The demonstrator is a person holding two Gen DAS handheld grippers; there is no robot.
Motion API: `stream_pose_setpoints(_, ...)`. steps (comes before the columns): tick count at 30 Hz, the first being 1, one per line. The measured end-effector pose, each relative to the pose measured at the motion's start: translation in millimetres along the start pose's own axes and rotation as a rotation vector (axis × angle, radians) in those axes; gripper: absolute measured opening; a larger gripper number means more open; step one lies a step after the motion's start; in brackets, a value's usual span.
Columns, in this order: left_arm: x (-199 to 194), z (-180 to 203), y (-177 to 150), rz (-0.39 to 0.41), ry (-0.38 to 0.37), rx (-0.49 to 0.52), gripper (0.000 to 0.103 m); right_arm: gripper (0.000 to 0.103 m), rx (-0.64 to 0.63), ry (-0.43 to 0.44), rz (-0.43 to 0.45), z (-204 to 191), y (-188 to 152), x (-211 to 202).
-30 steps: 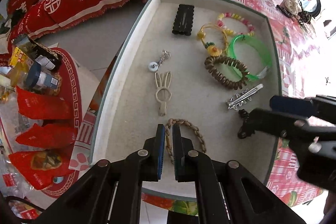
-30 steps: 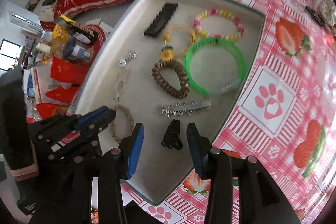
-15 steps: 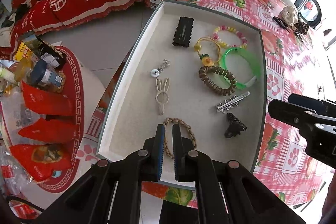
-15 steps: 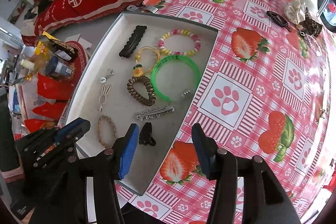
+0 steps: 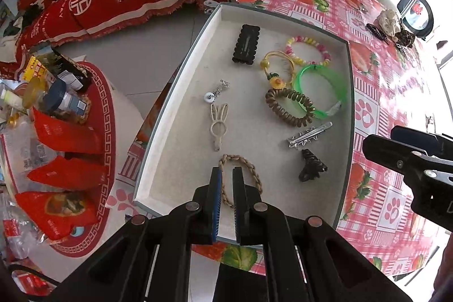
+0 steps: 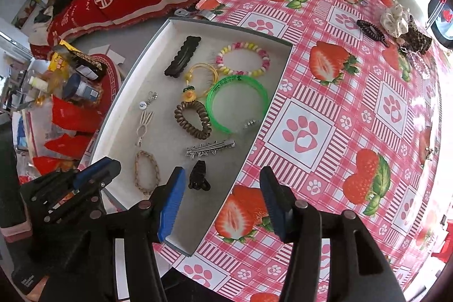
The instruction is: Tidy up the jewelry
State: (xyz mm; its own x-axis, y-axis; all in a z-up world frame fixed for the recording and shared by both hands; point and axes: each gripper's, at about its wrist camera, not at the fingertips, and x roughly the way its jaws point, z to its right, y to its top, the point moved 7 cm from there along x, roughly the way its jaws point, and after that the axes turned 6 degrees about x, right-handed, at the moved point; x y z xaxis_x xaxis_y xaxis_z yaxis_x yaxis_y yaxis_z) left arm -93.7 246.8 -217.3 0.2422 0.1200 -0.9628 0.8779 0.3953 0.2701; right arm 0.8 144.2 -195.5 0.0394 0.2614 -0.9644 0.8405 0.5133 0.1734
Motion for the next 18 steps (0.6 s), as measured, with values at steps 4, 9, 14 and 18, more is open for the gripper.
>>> stream_pose_setpoints(4,-1.8,-0.3,0.7,0.006,0.002,0.001,0.013,0.059,0.001,-0.004,0.004,0.5,0.1,-0.2)
stream_pose_setpoints(9,-5.0,-1.9,1.6,0.02,-0.019,-0.018,0.013,0.061,-0.003,-0.004,0.006,-0.5,-0.2,-0.4)
stream_pose_setpoints(14,-7.4,-4.5,2.8,0.026,-0.036,-0.034,0.013,0.061,-0.002,-0.004,0.01,-1.4,1.0,-0.5)
stream_pose_setpoints(18,-6.8,-6.9,2.7,0.022,-0.031,-0.035,0.013,0.061,0.001,-0.001,0.013,-2.3,1.9,0.0)
